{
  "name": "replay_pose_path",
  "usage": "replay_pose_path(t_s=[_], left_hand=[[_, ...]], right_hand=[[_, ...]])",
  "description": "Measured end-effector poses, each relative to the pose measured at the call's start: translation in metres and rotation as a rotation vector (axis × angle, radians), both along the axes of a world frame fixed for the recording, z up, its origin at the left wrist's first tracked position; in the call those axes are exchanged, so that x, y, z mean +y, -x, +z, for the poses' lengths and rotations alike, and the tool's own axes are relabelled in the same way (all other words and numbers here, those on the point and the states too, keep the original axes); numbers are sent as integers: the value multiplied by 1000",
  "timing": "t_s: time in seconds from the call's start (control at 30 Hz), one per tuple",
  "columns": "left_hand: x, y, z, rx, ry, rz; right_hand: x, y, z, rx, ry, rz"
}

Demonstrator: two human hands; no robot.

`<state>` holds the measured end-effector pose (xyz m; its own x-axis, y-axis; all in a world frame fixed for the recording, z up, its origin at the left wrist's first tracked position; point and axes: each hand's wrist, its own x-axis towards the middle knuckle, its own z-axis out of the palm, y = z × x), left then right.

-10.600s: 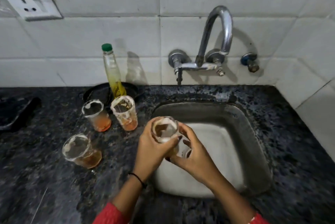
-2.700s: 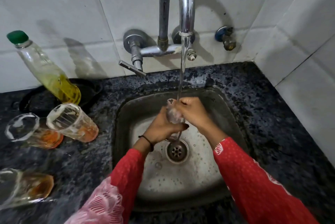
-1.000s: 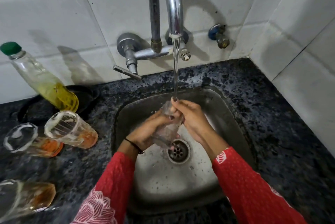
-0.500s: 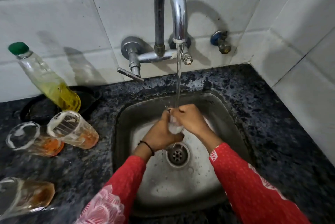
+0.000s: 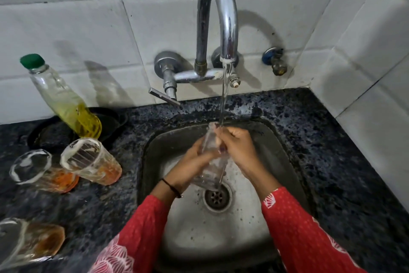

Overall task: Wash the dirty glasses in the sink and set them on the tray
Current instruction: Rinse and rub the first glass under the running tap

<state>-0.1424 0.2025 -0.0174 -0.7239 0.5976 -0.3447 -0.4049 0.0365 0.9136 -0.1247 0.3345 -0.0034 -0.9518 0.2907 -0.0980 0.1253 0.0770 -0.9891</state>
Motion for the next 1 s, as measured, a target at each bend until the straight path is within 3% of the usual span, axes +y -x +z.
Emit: replay_pose_path(t_s=[0.07, 0.13, 0.3, 0.43, 0.53, 0.63, 0.7, 0.77, 0.87, 0.93, 1.0], left_hand=[[-3, 0, 2, -143, -147, -39], [-1, 4, -3, 73, -9, -15], [7, 9, -26, 414, 131, 107], [8, 4, -37, 433, 116, 118], [-2, -1, -47, 212, 147, 105], [-11, -4, -54, -301, -219, 253], [-10, -3, -46, -449, -421, 373], [-2, -1, -34, -381, -419, 406], [14, 3, -12, -118, -249, 373], [21, 5, -3, 97, -88, 331], [26, 5, 1, 237, -2, 290]], right_hand=[[-2, -2, 1, 61, 112, -7], [-4, -2, 5, 45, -9, 53], [1, -10, 13, -177, -864, 479], [-10, -23, -7, -21, -1143, 358], [-8, -36, -11, 156, -1122, 184], [-3, -45, -12, 245, -846, -25], [-5, -45, -18, 86, -436, -245], [-7, -43, -29, -107, 114, -479], [-15, -45, -46, -218, 906, -590], [-20, -48, -50, -254, 1123, -582], [-23, -46, -49, -257, 1196, -570]])
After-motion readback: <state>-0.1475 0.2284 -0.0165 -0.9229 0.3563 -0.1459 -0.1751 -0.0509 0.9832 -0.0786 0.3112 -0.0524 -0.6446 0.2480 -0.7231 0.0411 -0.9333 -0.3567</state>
